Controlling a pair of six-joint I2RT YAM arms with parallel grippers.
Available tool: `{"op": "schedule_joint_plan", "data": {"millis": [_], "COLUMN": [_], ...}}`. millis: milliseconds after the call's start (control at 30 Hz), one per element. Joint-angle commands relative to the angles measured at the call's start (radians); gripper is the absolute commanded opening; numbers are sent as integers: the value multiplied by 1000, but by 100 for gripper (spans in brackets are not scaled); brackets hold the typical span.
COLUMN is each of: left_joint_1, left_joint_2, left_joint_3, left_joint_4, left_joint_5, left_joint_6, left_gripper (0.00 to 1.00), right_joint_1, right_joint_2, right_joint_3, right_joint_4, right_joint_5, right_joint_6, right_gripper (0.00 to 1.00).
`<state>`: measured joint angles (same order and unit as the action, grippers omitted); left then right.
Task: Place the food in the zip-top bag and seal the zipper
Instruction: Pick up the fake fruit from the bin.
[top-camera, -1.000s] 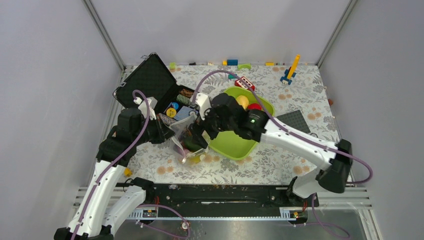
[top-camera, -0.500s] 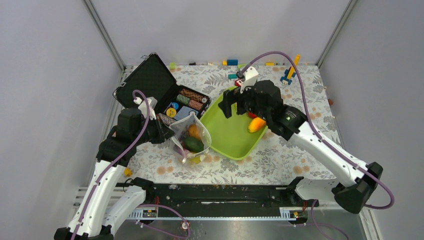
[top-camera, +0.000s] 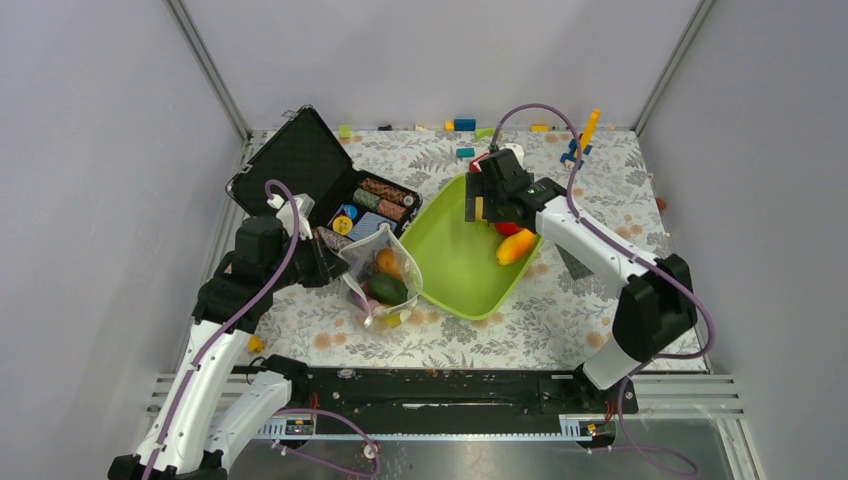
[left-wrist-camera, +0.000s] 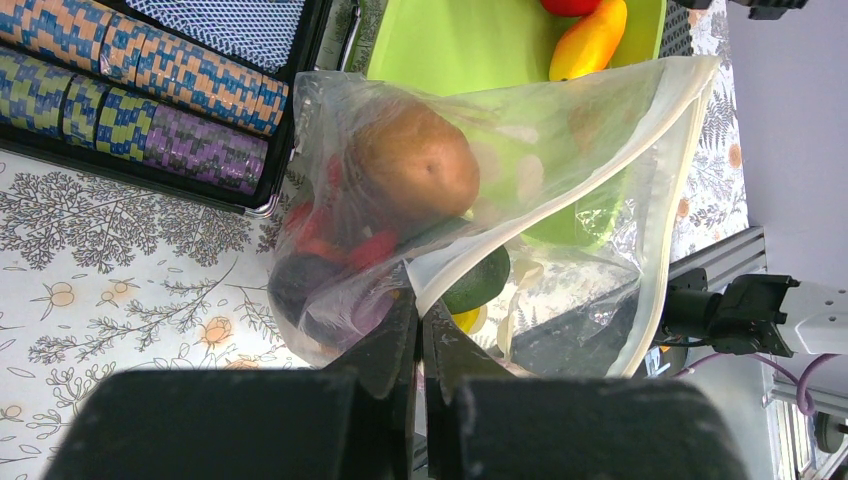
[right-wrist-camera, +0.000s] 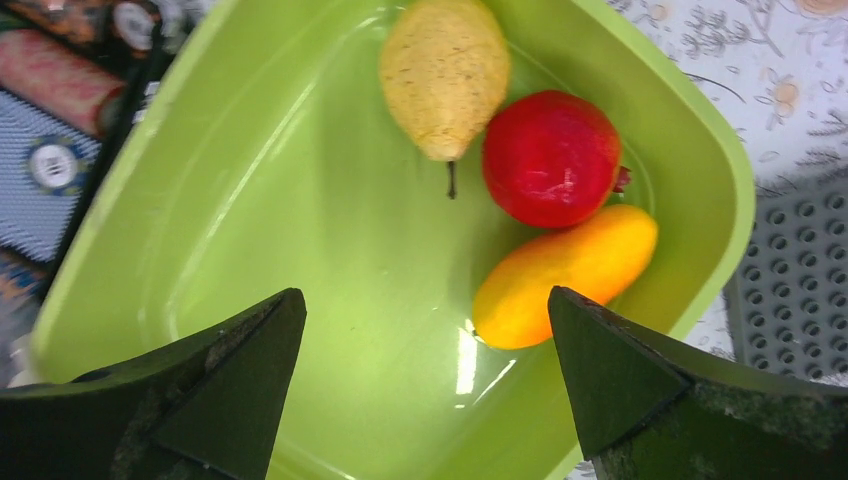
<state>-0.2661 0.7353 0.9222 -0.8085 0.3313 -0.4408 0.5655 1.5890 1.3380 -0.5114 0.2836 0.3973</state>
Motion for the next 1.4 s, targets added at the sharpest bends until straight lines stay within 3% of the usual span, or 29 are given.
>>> {"op": "schedule_joint_plan", "data": {"millis": [0, 333, 600, 1367], "left_joint_1": [8, 10, 13, 22], "left_joint_2": [-2, 0, 4, 8], "left_joint_3": [3, 1, 3, 4], "left_joint_4": [51, 52, 51, 52], "left_joint_5": [-2, -3, -4, 2], "left_joint_6": [17, 17, 17, 16], "left_gripper": [0, 0, 0, 0], "right_joint_1": [-27, -136, -177, -196], "right_joint_2": [60, 224, 278, 396], "right_joint_3": [73, 132, 109, 116], "right_joint_4": [-37, -25, 53, 71], "right_joint_5": [123, 88, 61, 7], "right_joint_6": [26, 70, 68, 88], "right_gripper": [100, 99, 92, 87]}}
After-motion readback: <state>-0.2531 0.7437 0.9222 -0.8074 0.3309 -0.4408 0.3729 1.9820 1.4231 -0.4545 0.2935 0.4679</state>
